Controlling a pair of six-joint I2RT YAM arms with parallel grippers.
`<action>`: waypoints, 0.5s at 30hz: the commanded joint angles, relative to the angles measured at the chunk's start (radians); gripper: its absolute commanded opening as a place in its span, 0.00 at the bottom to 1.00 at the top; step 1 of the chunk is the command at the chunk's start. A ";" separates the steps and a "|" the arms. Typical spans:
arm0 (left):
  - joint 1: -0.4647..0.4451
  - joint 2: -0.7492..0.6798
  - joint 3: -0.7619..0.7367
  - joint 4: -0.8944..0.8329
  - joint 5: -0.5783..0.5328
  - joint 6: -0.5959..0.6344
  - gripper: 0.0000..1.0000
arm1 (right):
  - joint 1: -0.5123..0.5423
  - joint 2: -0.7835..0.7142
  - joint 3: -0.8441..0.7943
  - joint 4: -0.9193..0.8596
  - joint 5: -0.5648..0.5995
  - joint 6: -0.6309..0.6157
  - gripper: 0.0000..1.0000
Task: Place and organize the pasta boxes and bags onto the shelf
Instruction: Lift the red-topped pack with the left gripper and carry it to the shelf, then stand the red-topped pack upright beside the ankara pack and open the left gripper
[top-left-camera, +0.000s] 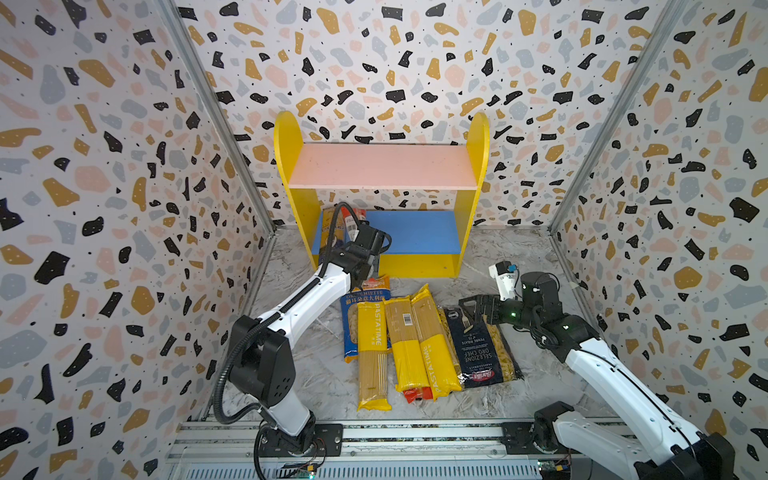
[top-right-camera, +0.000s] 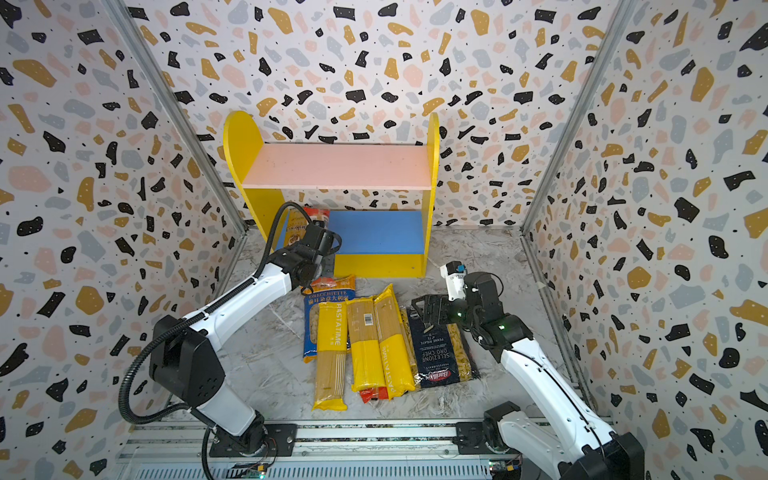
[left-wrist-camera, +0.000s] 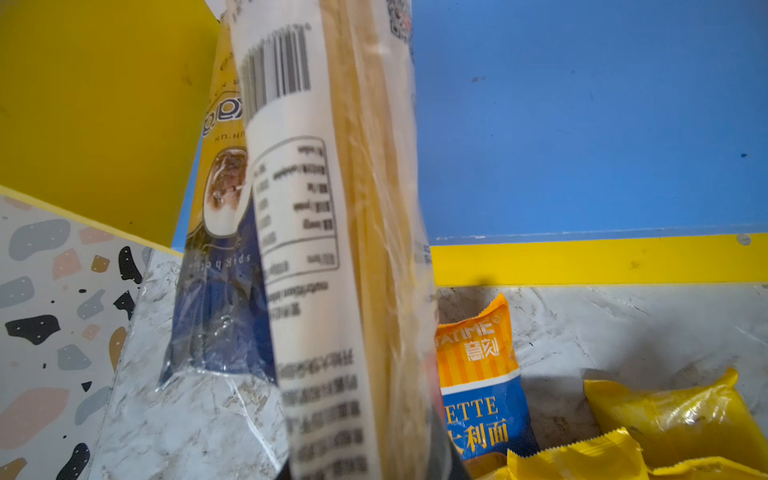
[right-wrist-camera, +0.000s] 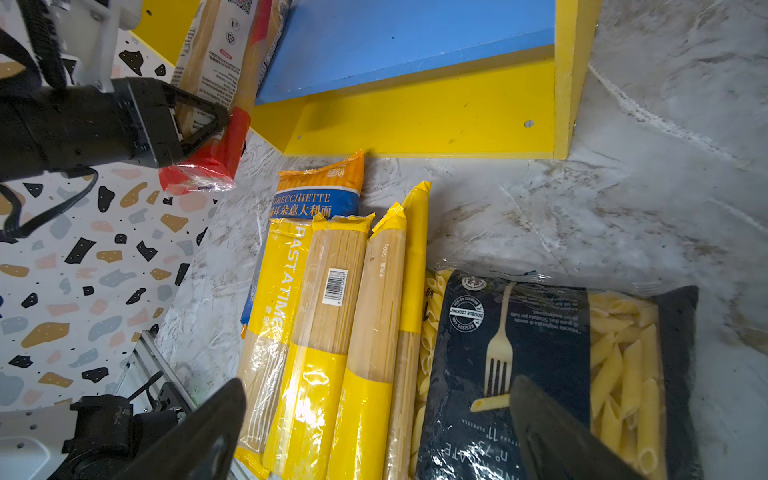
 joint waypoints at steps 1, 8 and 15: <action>0.024 0.003 0.104 0.155 -0.029 0.043 0.00 | -0.010 0.001 0.039 0.017 -0.023 -0.016 0.99; 0.057 0.103 0.200 0.156 -0.020 0.066 0.00 | -0.029 0.020 0.041 0.031 -0.041 -0.016 0.99; 0.086 0.158 0.227 0.190 -0.019 0.091 0.00 | -0.049 0.046 0.048 0.050 -0.080 -0.021 0.99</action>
